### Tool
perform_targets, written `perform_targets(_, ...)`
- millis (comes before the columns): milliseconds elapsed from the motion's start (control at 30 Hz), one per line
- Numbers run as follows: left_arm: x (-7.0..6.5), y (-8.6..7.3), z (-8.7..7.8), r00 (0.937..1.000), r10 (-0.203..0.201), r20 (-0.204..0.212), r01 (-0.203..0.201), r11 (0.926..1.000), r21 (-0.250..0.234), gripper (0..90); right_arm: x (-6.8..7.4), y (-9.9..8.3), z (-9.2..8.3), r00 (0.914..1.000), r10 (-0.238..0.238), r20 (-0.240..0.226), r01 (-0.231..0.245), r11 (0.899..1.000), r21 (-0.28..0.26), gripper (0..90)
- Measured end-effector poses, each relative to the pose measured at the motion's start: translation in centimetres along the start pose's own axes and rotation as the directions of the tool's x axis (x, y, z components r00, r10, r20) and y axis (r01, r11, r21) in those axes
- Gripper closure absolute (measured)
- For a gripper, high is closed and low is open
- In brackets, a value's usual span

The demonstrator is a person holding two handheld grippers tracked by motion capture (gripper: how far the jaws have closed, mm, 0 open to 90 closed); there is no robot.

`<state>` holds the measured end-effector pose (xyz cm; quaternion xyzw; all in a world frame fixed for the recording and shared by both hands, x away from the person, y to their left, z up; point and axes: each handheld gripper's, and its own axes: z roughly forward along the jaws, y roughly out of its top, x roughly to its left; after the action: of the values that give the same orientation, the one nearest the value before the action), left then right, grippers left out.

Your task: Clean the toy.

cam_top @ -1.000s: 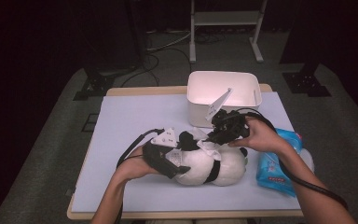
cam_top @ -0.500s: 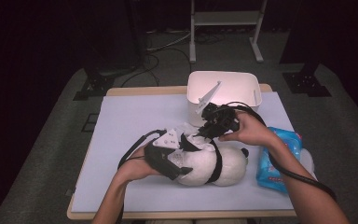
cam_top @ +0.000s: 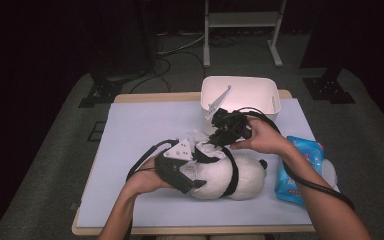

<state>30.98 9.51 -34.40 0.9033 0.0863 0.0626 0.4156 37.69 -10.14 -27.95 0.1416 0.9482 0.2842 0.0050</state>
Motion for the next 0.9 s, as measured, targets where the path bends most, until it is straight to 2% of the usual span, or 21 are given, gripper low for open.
perform_targets(333, 0.1, -0.2, 0.0, 0.9999, -0.010, 0.001, 0.010, 0.9999, 0.003, 17.3, -0.1, -2.4, -0.7, 0.9996, 0.026, 0.015, -0.026, 1.000, 0.012, 79.5)
perform_targets(433, 0.2, -0.3, 0.0, 1.0000, -0.007, 0.002, 0.007, 1.0000, 0.007, 17.3, -0.3, -3.2, -0.7, 0.9990, 0.045, 0.006, -0.045, 0.999, 0.006, 79.5)
perform_targets(700, 0.3, -0.4, 0.0, 0.9999, -0.011, 0.003, 0.011, 0.9999, 0.011, 17.3, -0.6, -4.9, -0.6, 0.9981, 0.062, 0.002, -0.062, 0.998, 0.007, 79.5)
perform_targets(900, 0.6, -0.6, 0.0, 0.9998, -0.021, 0.002, 0.020, 0.9997, 0.015, 17.3, -0.5, -6.2, -0.7, 0.9970, 0.077, 0.005, -0.077, 0.997, 0.030, 79.4)
